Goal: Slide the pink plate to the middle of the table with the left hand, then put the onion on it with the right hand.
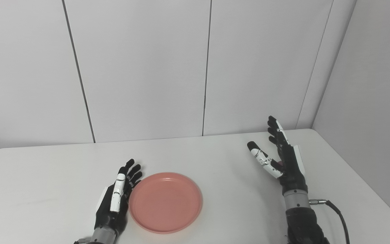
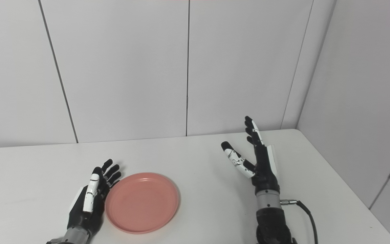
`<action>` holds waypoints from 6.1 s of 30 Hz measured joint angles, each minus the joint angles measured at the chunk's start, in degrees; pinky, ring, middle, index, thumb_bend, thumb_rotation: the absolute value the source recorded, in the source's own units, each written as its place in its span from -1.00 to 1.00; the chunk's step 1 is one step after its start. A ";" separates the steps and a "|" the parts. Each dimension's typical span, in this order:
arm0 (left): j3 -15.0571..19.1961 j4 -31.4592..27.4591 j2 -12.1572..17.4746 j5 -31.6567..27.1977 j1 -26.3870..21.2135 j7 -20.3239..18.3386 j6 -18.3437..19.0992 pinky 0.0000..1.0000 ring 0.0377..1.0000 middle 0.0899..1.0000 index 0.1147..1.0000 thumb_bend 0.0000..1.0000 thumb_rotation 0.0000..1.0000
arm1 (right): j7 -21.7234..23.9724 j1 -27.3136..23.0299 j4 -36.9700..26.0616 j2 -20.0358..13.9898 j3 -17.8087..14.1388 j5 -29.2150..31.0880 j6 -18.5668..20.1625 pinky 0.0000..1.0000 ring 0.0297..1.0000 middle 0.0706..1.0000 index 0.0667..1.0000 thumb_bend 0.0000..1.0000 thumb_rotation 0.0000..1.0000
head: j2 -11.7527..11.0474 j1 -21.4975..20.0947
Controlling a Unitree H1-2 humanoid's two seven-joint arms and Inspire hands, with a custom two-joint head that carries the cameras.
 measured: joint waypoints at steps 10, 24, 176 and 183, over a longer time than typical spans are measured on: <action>0.28 0.43 0.42 -0.12 -0.17 -0.57 -0.04 0.94 0.94 0.94 0.93 0.05 1.00 | -0.05 -0.80 0.17 -4.92 1.12 -8.32 3.65 0.68 0.83 0.87 0.87 0.56 -0.19 | -0.70 -2.29; 1.81 4.24 1.68 -0.29 -2.54 -2.43 -1.66 0.97 0.94 0.92 0.92 0.02 1.00 | 1.49 -2.55 2.16 -7.39 3.25 -14.67 13.10 0.63 0.83 0.89 0.89 0.71 -0.09 | -1.41 -7.30; -3.27 -0.92 -3.68 8.75 1.15 7.77 -1.15 0.84 0.85 0.84 0.85 -0.01 1.00 | 4.25 -10.23 20.87 0.73 30.77 -21.82 -6.42 -0.13 -0.21 -0.18 0.02 0.02 -1.00 | 1.93 15.82; -3.25 -1.04 -3.86 8.76 1.16 8.15 -1.00 0.84 0.85 0.85 0.86 0.01 1.00 | 3.38 -10.49 20.94 0.35 31.33 -23.11 -7.14 0.36 0.30 0.22 -0.07 0.02 -0.78 | 1.85 15.73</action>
